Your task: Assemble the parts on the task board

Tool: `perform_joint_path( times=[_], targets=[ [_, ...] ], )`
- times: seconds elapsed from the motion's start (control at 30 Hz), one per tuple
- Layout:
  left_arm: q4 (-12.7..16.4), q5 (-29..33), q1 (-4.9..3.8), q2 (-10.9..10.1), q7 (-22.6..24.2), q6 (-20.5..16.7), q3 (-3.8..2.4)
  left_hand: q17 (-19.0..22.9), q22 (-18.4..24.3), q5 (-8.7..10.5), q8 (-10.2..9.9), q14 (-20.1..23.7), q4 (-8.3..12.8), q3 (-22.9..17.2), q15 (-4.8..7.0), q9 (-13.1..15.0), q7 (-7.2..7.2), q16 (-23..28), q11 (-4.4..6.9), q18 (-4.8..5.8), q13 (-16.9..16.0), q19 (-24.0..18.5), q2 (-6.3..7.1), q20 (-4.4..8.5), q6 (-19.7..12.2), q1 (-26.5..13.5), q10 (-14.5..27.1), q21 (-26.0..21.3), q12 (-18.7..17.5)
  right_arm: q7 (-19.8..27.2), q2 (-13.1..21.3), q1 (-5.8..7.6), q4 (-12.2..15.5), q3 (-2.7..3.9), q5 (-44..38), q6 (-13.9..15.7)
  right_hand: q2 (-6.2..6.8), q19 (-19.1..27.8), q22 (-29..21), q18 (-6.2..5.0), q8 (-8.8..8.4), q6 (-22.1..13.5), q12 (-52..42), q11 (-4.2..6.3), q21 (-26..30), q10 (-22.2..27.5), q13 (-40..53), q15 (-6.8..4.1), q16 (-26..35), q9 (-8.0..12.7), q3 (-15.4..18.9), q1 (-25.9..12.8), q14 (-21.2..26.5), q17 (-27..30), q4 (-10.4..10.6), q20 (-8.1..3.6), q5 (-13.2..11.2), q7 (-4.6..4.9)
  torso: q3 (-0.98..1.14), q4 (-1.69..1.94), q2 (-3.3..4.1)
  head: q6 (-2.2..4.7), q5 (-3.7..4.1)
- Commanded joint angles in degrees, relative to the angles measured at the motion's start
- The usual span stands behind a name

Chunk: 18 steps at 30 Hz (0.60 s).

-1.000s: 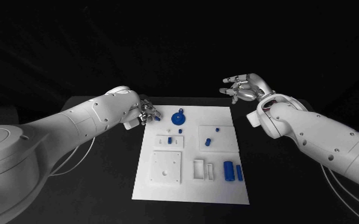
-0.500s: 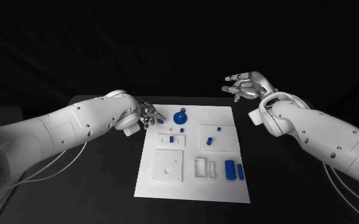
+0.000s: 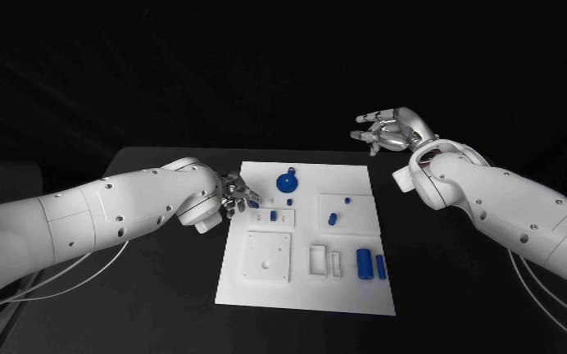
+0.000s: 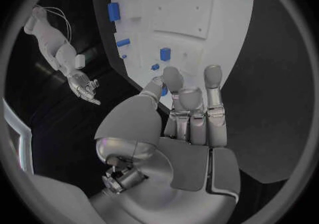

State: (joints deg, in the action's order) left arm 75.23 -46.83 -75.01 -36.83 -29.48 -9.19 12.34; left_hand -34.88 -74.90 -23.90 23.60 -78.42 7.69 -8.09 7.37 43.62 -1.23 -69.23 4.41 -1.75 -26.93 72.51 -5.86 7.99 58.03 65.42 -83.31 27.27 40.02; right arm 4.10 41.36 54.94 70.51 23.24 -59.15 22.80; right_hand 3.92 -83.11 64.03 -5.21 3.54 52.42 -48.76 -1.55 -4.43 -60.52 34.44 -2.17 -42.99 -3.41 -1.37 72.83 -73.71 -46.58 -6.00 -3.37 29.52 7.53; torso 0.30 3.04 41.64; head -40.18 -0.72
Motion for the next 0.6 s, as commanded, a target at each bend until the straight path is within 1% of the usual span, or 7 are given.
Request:
perform_joint_path(
  times=[0.03,0.13,0.23,0.53,0.6],
  targets=[
    [1.0,-3.6,0.03,0.0,-1.9,-3.8,0.56,-0.2,-1.0,-0.38,0.2,-0.4,1.1,-1.0,0.02,0.8,2.15,0.1,0.04,0.1,0.0,0.6,-0.24,0.04,2.4,0.3,-0.4,0.2,-0.2,0.3,-0.1,-0.09,0.0,0.02,0.1,-0.8,0.38,0.1,-0.1,-0.82,-0.17,-0.2,-0.2,0.04,-0.1,0.3,-0.1,0.14,-0.4,0.0,0.0,0.1,0.4,0.0,0.5,0.27,0.2,0.0,0.01,-0.01,0.01,-0.09,-0.13],
    [1.4,-4.9,0.28,0.2,-1.9,-4.6,1.05,-0.5,-1.0,-0.44,0.1,-0.5,1.1,-1.0,0.03,0.9,2.15,0.1,0.05,0.09,-0.1,0.6,-0.24,0.04,2.5,0.3,-0.6,0.2,-0.3,0.3,-0.2,-0.13,0.0,0.02,0.1,-0.9,0.38,0.1,-0.1,-0.82,-0.17,-0.2,-0.2,0.04,-0.1,0.3,-0.1,0.14,-0.4,0.0,0.0,0.1,0.4,0.0,0.5,0.27,0.2,0.0,-0.01,-0.11,0.12,-0.14,-0.2],
    [1.5,-5.9,0.61,0.5,-1.8,-5.1,1.24,-0.5,-1.0,-0.44,0.1,-0.5,1.1,-1.0,0.03,0.9,2.15,0.1,0.05,0.09,-0.1,0.6,-0.24,0.04,2.5,0.3,-0.6,0.2,-0.3,0.3,-0.2,-0.16,0.1,0.02,0.1,-0.9,0.38,0.1,-0.1,-0.82,-0.17,-0.2,-0.2,0.04,-0.1,0.3,-0.1,0.14,-0.4,0.0,0.0,0.1,0.4,0.0,0.5,0.27,0.2,0.0,-0.03,-0.11,0.16,-0.07,-0.11],
    [0.8,-9.0,1.62,1.6,-1.1,-5.0,1.43,-0.8,-1.0,-0.45,0.0,-0.7,1.2,-1.1,0.04,1.0,2.15,0.2,0.05,0.05,-0.2,0.7,-0.25,0.04,2.6,0.4,-0.7,0.3,-0.4,0.3,-0.1,-0.25,0.2,0.02,0.1,-1.0,0.38,0.1,-0.1,-0.82,-0.17,-0.2,-0.2,0.04,-0.1,0.3,-0.1,0.14,-0.4,0.0,0.0,0.1,0.4,0.0,0.5,0.27,0.2,0.0,0.04,-0.13,0.16,-0.42,-0.01],
    [0.5,-9.8,1.8,1.9,-0.9,-4.8,1.44,-0.8,-1.0,-0.45,0.0,-0.7,1.2,-1.1,0.04,1.0,2.15,0.2,0.05,0.05,-0.2,0.7,-0.25,0.04,2.6,0.4,-0.7,0.3,-0.4,0.3,-0.1,-0.26,0.2,0.02,0.1,-1.0,0.38,0.1,-0.1,-0.82,-0.17,-0.2,-0.2,0.04,-0.1,0.3,-0.1,0.14,-0.4,0.0,0.0,0.1,0.4,0.0,0.5,0.27,0.2,0.0,0.04,-0.13,0.16,-0.4,0.08]
  ],
)
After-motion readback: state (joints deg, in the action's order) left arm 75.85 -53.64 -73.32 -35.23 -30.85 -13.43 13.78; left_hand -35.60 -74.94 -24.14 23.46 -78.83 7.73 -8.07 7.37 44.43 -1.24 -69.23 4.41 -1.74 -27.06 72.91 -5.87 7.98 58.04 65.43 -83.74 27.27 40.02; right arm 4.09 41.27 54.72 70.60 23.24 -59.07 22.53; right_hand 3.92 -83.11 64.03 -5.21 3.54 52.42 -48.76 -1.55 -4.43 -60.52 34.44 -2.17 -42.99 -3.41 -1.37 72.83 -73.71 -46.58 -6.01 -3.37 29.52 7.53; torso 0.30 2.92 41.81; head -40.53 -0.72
